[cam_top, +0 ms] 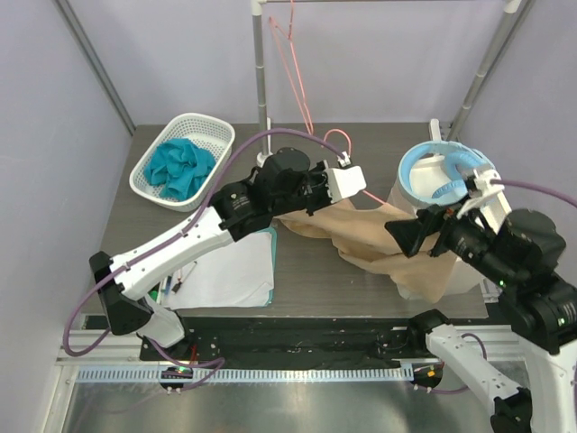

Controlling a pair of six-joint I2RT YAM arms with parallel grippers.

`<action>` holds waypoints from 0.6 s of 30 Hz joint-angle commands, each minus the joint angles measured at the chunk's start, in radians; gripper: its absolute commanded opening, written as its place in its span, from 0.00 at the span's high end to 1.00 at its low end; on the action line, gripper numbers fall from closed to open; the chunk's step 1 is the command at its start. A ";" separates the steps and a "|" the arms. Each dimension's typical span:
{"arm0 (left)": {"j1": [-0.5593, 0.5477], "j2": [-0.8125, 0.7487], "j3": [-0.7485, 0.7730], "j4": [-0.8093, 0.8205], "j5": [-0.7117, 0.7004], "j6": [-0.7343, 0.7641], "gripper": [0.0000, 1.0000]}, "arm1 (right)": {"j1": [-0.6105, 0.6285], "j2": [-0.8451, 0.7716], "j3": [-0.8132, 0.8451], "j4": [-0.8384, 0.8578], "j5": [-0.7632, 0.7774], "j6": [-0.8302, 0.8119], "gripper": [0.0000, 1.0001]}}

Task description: Remove the t-shirt from the hanger

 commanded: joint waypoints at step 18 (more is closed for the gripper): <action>-0.031 -0.090 -0.002 0.033 0.077 0.006 1.00 | 0.004 0.341 0.381 -0.053 -0.112 -0.092 0.33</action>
